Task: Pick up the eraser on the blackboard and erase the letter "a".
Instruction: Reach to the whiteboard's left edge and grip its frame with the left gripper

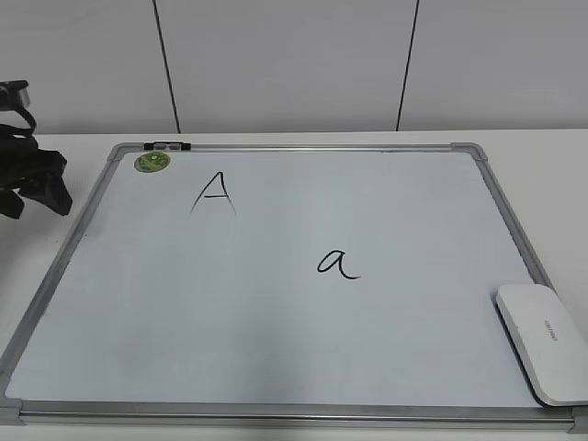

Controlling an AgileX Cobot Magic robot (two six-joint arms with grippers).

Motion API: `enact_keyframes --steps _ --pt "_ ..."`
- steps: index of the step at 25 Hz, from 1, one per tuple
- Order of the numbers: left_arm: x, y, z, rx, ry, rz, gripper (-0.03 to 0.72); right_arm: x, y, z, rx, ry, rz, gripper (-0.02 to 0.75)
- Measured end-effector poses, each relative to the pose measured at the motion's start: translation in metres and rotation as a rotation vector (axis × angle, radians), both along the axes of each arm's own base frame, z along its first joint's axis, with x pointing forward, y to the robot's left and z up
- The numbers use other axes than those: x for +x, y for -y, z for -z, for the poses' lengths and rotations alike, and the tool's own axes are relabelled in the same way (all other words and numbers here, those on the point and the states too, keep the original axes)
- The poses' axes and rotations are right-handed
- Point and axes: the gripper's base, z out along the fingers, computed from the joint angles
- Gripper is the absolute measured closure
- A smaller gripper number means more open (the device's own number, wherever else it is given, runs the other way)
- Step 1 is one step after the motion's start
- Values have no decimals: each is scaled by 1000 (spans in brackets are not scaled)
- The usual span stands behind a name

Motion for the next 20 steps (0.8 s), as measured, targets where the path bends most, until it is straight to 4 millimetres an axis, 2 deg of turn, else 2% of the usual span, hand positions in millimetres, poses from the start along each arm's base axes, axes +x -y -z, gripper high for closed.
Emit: enact_keyframes --steps 8,12,17,20 --pt "12 1 30 -10 -71 24 215 7 0 -1 3 -47 -1 152" --pt "13 2 45 -16 -106 41 295 8 0 -1 3 -49 -1 152" --pt "13 1 50 -61 -117 49 332 8 0 -1 3 -49 -1 151" --pt "12 -7 51 -99 -127 45 340 8 0 -1 3 -52 -1 151"
